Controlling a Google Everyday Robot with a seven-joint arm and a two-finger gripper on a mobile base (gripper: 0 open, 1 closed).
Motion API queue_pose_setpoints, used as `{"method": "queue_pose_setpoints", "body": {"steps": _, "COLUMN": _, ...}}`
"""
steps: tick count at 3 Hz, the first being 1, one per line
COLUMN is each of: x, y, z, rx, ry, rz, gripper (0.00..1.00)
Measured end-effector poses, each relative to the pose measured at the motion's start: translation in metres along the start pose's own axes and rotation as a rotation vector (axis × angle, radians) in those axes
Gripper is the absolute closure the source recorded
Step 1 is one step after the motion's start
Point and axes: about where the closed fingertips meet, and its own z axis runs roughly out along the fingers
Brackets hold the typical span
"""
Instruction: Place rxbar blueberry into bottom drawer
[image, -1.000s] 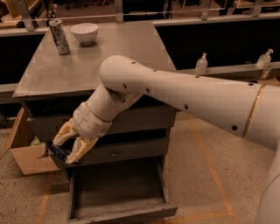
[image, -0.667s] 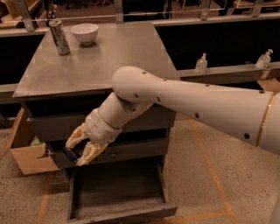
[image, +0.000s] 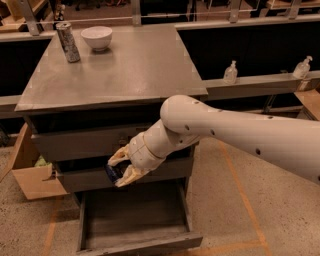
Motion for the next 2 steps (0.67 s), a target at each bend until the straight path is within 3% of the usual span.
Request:
{"method": "queue_pose_setpoints", "body": {"steps": 1, "x": 0.0, "y": 0.0, "z": 0.0, "rx": 0.0, "ry": 0.0, "rz": 0.0, "gripper": 1.0}}
{"method": "queue_pose_setpoints", "body": {"steps": 2, "x": 0.024, "y": 0.006, "z": 0.024, "rx": 0.008, "ry": -0.007, "rz": 0.068, "gripper": 1.0}}
